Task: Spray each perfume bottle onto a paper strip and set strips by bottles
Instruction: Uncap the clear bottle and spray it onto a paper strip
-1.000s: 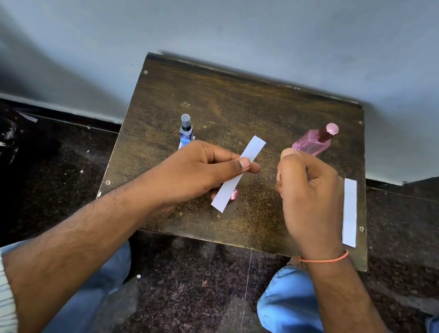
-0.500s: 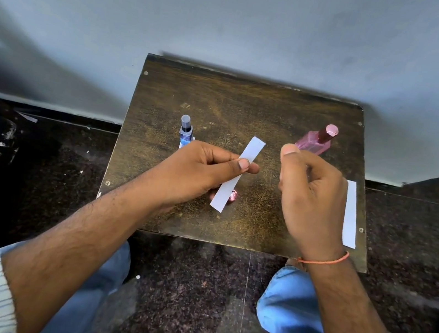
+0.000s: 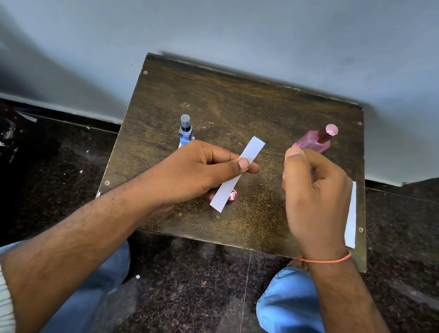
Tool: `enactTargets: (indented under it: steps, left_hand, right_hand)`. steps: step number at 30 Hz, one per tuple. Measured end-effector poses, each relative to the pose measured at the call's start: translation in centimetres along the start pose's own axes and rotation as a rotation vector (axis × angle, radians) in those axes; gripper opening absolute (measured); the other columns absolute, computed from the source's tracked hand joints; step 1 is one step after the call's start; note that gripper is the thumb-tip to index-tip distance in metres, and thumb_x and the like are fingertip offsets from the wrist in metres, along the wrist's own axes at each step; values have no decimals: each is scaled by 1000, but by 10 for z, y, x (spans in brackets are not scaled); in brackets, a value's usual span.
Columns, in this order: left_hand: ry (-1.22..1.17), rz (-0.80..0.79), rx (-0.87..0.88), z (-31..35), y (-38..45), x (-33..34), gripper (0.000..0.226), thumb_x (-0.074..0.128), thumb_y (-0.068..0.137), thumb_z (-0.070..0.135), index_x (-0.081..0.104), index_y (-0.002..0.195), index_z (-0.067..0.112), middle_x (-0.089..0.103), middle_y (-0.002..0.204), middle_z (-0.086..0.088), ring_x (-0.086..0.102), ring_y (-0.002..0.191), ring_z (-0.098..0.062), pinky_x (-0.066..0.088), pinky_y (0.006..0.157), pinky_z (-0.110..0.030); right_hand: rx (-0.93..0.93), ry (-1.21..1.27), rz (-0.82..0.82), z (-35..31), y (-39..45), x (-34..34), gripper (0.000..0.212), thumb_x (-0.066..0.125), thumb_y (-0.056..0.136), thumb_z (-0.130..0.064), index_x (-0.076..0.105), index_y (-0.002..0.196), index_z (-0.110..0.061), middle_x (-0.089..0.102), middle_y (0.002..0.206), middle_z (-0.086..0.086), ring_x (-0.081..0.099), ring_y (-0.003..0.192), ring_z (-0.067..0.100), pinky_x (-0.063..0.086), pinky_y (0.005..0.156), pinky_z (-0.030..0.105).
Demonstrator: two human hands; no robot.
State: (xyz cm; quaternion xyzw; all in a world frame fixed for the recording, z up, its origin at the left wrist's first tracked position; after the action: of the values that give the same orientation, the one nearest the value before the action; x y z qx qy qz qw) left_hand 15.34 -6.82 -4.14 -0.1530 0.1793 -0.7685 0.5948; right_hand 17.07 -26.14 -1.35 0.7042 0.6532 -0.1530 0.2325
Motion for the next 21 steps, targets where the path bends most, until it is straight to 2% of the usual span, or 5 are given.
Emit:
enactTargets:
  steps: [6, 9, 12, 16, 21]
  left_hand:
    - [-13, -6, -8, 0, 0, 0, 28, 61, 109, 27, 81, 123, 14, 74, 67, 12, 67, 59, 0, 48, 53, -11]
    - [-8, 5, -6, 0, 0, -1, 27, 62, 108, 28, 82, 120, 14, 74, 67, 12, 67, 58, 0, 48, 54, -11]
    - [-10, 9, 15, 0, 1, -2, 25, 63, 108, 28, 84, 114, 15, 74, 72, 2, 66, 57, -1, 47, 53, -13]
    - [-57, 35, 36, -1, 3, -2, 24, 62, 108, 25, 84, 105, 16, 68, 59, 6, 54, 51, -6, 44, 52, -20]
    - [-121, 63, 65, -3, 6, -5, 26, 64, 106, 29, 86, 112, 16, 63, 64, 4, 44, 57, -8, 42, 50, -20]
  right_hand:
    - [41, 54, -11, 0, 0, 4, 58, 53, 98, -53, 49, 60, -10, 48, 56, 15, 47, 57, 36, 42, 57, 50]
    - [49, 66, -57, -1, 0, 5, 54, 58, 98, -59, 55, 60, -20, 47, 51, 0, 43, 51, 19, 40, 53, 38]
    - [111, 145, -159, 4, 2, 10, 33, 76, 93, -52, 65, 66, -37, 51, 54, -15, 43, 53, 5, 39, 57, 27]
    - [275, 280, -267, 15, 3, 16, 19, 87, 90, -31, 74, 96, -19, 56, 53, -10, 50, 44, 13, 40, 48, 29]
    - [399, 353, -354, 22, -3, 21, 17, 84, 94, -26, 76, 89, -11, 48, 46, -2, 40, 41, 18, 32, 39, 22]
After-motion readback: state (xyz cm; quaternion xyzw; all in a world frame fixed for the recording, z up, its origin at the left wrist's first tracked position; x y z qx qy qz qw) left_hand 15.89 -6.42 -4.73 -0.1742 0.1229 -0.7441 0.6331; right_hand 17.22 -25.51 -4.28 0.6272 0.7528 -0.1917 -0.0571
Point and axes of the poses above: each hand's wrist, its own y-axis towards the middle knuckle, its own x-axis out of the palm, z = x × y, the point moved 4 cm from there along y, towards the middle knuckle
